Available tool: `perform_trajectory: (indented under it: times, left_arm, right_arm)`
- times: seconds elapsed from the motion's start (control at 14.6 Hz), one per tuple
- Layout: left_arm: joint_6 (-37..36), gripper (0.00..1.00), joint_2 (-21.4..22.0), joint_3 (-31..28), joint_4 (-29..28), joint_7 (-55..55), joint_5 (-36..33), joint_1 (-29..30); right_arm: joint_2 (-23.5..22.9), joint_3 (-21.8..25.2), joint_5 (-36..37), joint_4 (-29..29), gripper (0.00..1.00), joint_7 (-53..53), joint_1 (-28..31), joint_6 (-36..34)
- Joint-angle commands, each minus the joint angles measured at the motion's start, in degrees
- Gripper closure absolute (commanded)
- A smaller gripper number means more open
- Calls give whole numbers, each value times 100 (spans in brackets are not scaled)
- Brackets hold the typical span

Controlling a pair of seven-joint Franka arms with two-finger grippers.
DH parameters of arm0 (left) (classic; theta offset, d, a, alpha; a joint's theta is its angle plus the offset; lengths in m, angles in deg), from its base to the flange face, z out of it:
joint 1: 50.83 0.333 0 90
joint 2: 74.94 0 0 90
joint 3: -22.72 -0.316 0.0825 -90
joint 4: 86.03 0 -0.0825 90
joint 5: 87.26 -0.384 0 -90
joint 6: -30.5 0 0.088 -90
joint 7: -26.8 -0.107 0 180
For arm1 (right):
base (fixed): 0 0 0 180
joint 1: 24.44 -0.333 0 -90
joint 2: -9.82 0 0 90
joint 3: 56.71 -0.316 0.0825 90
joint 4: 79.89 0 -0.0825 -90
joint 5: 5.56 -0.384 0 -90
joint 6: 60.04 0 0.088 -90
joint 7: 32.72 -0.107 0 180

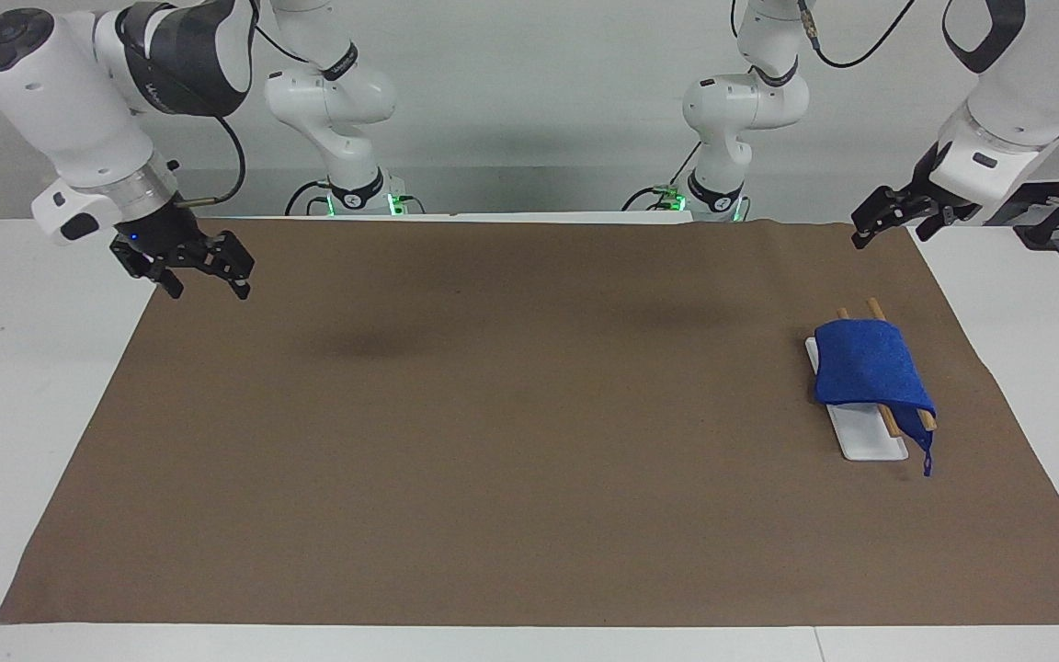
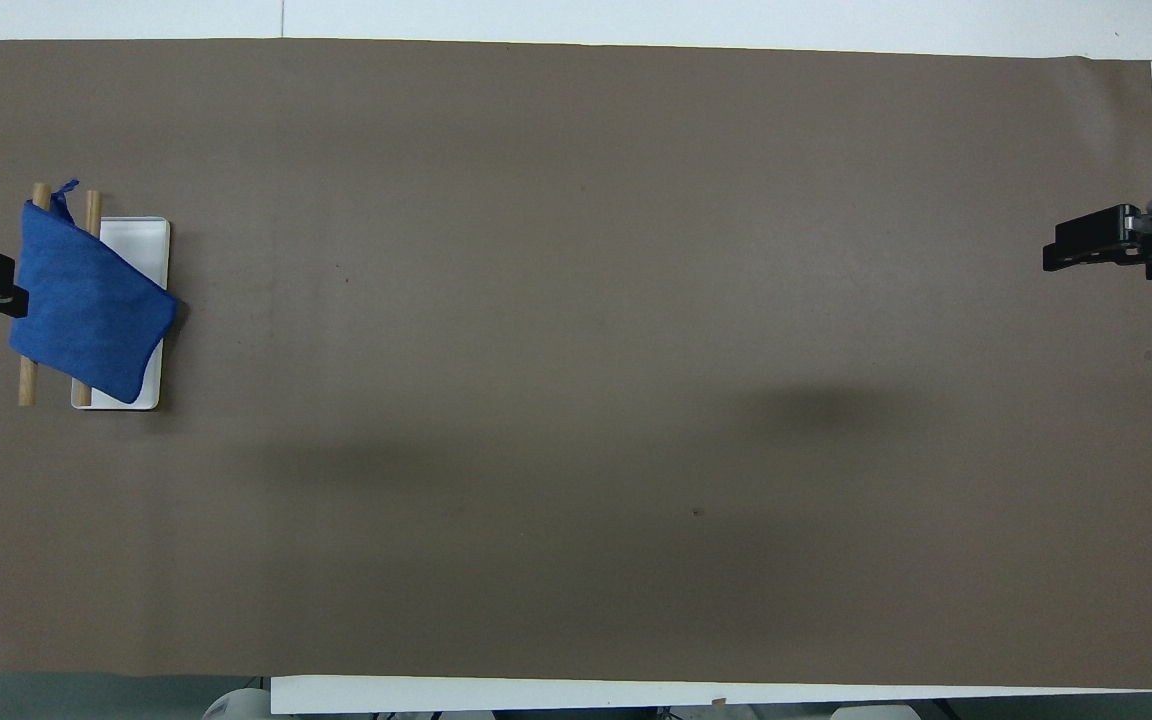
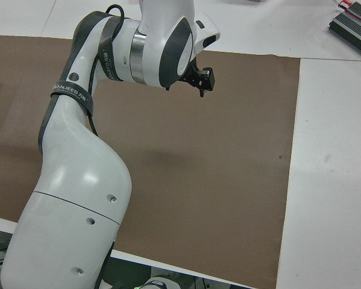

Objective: Right arm passes towel to left arm to hang

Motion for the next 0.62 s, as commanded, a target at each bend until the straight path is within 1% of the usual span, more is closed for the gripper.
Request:
perform_trajectory:
  times: [0.0, 0.21, 0.41, 0.55]
  left_arm:
    - [-61, 0, 191, -209, -203, -231, 175, -121]
    - [53, 0, 226, -227, -229, -239, 158, -121]
    - [211, 0, 279, -244, -527, -239, 149, -112]
    - [360, 0, 288, -235, -615, -239, 140, -112]
  right_arm:
    - [78, -35, 87, 92, 1, -24, 106, 32]
    - [78, -35, 87, 74, 1, -24, 132, 24]
    - [78, -35, 87, 74, 1, -33, 97, -29]
    - [78, -35, 87, 74, 1, -24, 115, -29]
